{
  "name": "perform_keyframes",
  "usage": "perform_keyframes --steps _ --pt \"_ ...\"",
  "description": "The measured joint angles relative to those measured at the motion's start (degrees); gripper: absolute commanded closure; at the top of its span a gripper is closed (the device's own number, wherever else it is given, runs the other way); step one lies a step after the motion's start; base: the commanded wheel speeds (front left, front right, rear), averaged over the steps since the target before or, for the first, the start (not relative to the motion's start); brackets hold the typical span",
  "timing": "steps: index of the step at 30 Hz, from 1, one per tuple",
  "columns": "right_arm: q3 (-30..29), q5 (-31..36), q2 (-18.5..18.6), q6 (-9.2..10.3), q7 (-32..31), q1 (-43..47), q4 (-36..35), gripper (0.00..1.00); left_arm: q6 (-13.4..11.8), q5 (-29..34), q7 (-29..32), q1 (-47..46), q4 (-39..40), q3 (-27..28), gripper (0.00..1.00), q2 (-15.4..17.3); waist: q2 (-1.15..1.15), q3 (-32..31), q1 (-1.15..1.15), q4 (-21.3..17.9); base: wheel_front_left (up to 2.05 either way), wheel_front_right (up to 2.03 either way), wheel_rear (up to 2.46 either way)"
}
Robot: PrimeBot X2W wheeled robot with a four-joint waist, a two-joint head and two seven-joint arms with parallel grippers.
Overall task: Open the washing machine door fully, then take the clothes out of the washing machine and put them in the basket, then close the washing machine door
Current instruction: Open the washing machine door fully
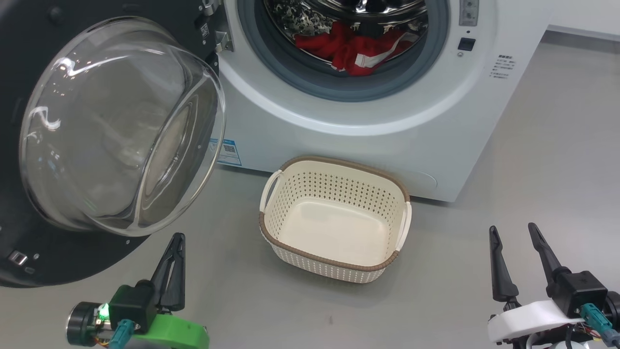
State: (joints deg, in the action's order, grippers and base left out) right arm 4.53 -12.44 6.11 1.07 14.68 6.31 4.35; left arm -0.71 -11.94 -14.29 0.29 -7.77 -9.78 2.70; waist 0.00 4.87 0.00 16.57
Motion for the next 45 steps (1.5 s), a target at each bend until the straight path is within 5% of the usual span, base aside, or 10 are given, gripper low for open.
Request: perform_keyframes --steps 1,2,4,6,7,31,45 --pt "0.01 0.0 -0.05 0.0 0.0 0.0 0.0 0.0 0.0 0.02 0.0 0.16 0.16 -0.31 0.99 0.0 0.0 -0.09 0.0 -0.39 0.0 0.0 0.0" --pt "0.02 0.0 -0.12 0.0 0.0 0.0 0.02 0.0 0.0 0.02 0.0 0.35 0.26 -0.52 0.85 0.0 0.0 -0.18 0.0 -0.81 0.0 0.0 0.0" --pt "0.04 0.01 -0.23 0.0 0.0 0.0 0.03 0.0 -0.02 0.03 0.0 0.75 0.33 -0.82 0.56 0.0 0.0 -0.37 0.0 -1.66 0.0 0.0 0.0" --pt "0.11 0.01 -0.25 0.0 0.0 -0.01 0.07 0.0 -0.08 0.03 0.01 0.96 0.41 -0.9 0.07 0.0 0.0 -0.47 0.0 -2.11 0.0 0.0 0.0" --pt "0.14 0.01 -0.31 0.0 0.0 -0.01 0.08 0.0 -0.12 0.03 0.01 1.03 0.42 -0.96 0.0 0.01 0.0 -0.56 0.0 -2.57 0.0 0.0 0.0" --pt "0.83 0.01 -0.86 0.0 0.0 0.04 0.54 0.0 -3.6 0.96 2.13 2.92 0.79 -0.21 0.0 0.01 0.0 -2.44 0.0 -15.08 0.0 0.0 0.0" --pt "-0.18 -0.02 -1.04 0.15 0.0 1.05 0.49 0.0 -3.92 1.19 3.5 3.0 0.62 -1.33 0.0 0.01 0.0 -3.96 0.0 -16.27 0.0 0.0 0.0"
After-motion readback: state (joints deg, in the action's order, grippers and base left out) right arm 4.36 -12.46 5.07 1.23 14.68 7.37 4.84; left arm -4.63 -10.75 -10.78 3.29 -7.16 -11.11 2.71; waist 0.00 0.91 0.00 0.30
